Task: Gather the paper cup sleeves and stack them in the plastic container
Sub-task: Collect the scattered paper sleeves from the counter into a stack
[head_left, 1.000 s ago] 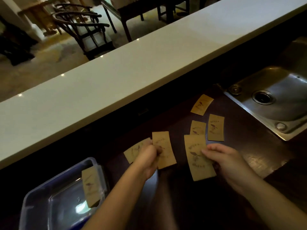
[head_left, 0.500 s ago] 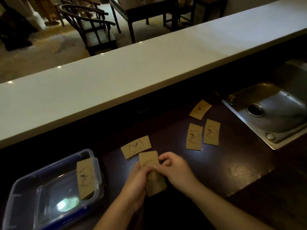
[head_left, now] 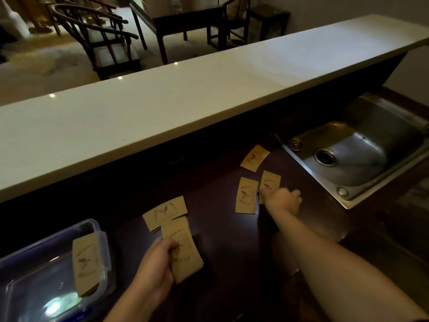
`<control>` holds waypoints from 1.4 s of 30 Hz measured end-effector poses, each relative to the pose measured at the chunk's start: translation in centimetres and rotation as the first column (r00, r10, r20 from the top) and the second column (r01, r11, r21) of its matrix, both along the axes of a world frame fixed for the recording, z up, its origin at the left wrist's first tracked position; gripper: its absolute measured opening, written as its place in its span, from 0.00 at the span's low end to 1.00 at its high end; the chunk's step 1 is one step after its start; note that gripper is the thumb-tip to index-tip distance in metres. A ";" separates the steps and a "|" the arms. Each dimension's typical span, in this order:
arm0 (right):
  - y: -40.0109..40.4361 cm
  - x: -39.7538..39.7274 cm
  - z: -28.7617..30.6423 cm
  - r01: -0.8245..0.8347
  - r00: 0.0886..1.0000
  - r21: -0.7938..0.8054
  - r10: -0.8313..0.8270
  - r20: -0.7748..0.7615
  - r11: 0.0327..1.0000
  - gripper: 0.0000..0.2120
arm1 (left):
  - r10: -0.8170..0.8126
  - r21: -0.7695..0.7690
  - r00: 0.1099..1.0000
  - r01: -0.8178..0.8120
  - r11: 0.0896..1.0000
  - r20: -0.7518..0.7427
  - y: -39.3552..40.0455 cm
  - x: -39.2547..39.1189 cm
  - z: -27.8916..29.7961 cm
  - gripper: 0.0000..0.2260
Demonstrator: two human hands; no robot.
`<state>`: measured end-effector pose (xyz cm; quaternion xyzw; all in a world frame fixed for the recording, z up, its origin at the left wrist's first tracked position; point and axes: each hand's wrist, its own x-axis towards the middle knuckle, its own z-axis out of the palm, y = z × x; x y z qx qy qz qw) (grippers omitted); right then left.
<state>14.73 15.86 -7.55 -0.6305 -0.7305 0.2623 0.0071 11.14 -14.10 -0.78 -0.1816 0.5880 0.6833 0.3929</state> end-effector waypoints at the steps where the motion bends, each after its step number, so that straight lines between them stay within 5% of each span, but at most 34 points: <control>1: -0.5 -0.2 -0.2 -0.038 0.999 0.040 0.037 0.031 0.998 0.36 | 0.005 0.012 1.000 -0.005 1.000 0.012 -0.1 -0.1 0.1 0.10; 4: -1.1 -0.7 -0.9 -0.082 0.996 0.082 0.078 0.041 0.993 0.34 | 0.013 0.061 0.998 -0.017 0.998 0.058 -0.3 -0.5 0.2 0.13; 7: 0.4 -1.0 -0.5 0.062 0.993 -0.089 -0.071 -0.098 0.994 0.33 | 0.018 0.090 0.997 -0.024 0.996 0.069 -0.4 -0.8 0.5 0.14; 10: 2.0 -0.5 0.4 0.125 0.969 -0.165 -0.156 -0.191 0.978 0.14 | 0.041 0.090 0.996 -0.047 0.995 0.076 -0.2 -0.9 0.7 0.14; 13: 1.5 0.4 2.3 0.116 0.805 -0.317 -0.276 -0.526 0.941 0.04 | 0.068 0.084 0.996 -0.073 0.994 0.065 0.0 -1.2 0.7 0.15; 16: -2.4 0.9 6.1 -0.096 0.594 -0.561 -0.405 -0.695 0.822 0.04 | 0.089 0.078 0.995 -0.093 0.993 0.048 0.3 -1.5 0.6 0.15; 22: -13.6 1.7 6.9 -0.531 0.708 -0.491 0.044 -0.705 0.691 0.03 | 0.039 0.109 0.998 -0.044 0.993 0.055 1.1 -1.5 0.8 0.18; 28: -17.4 1.2 5.8 -0.620 0.705 -0.272 0.369 -0.606 0.736 0.05 | 0.062 -0.036 0.998 -0.062 0.997 -0.008 1.7 -1.3 0.7 0.09; 32: -17.0 1.3 5.1 -0.670 0.665 -0.221 0.440 -0.604 0.709 0.04 | 0.087 -0.099 0.996 -0.090 0.991 -0.037 1.5 -1.2 0.3 0.08; 35: -14.5 0.4 4.5 -0.601 0.713 -0.321 0.310 -0.629 0.732 0.06 | 0.086 -0.101 0.996 -0.089 0.991 -0.032 1.1 -1.4 0.0 0.06; 38: -10.0 -1.2 3.1 -0.295 0.783 -0.276 0.066 -0.618 0.915 0.07 | 0.090 -0.081 0.996 -0.091 0.993 -0.018 0.9 -1.6 -0.1 0.06; 42: -5.6 -2.3 1.4 -0.130 0.950 -0.041 0.113 -0.292 0.991 0.24 | 0.099 -0.066 0.995 -0.099 0.993 -0.013 0.9 -1.6 0.2 0.08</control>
